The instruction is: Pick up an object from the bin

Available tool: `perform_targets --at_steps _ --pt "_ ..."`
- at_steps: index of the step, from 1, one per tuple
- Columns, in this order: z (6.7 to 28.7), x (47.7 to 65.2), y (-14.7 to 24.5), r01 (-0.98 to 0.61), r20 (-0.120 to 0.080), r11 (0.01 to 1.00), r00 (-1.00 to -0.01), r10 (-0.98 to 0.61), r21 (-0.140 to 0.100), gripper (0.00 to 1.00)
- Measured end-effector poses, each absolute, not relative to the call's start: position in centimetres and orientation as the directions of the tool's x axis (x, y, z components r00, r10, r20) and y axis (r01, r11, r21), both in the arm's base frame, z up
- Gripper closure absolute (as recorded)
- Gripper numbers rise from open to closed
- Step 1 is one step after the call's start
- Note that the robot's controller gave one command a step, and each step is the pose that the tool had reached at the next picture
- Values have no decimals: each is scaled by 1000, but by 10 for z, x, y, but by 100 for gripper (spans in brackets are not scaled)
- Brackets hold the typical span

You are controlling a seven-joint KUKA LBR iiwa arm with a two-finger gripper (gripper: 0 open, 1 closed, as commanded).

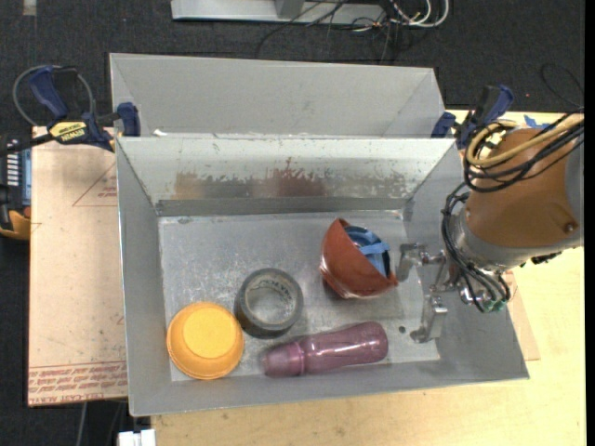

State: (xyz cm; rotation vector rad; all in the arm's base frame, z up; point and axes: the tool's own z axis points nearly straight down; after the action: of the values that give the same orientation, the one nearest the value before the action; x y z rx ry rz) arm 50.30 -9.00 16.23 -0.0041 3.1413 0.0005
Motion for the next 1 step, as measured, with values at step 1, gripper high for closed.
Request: perform_targets --at_steps 1 --pt "162 503 -90 -2 0 1000 -1000 -2 0 0"
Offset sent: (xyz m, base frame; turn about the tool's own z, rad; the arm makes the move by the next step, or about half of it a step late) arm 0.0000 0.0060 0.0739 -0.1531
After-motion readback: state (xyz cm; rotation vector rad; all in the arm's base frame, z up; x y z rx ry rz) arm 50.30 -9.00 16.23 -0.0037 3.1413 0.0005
